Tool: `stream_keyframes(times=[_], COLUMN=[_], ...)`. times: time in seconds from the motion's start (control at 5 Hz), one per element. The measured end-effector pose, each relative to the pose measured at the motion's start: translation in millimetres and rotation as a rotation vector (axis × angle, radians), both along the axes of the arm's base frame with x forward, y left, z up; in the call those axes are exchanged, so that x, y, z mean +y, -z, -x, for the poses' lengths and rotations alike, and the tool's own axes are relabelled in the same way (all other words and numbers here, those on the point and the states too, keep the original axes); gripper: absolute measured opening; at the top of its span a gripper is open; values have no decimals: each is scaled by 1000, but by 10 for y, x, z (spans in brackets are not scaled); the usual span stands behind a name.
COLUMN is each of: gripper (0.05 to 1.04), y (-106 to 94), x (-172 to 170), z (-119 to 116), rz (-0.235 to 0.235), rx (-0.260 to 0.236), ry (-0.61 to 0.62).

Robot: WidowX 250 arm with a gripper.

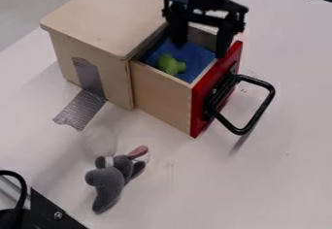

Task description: Move the green object inside the drawer

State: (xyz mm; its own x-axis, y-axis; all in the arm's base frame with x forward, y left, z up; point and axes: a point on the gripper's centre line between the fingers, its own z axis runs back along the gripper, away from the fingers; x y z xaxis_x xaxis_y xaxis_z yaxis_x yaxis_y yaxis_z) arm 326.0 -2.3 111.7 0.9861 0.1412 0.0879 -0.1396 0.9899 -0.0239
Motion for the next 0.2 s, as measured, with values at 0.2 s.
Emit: stream_keyframes(times=[0.2], gripper=[997], y=[-280], x=[-91], z=[-2], rz=[11], rx=[-67], ry=[19])
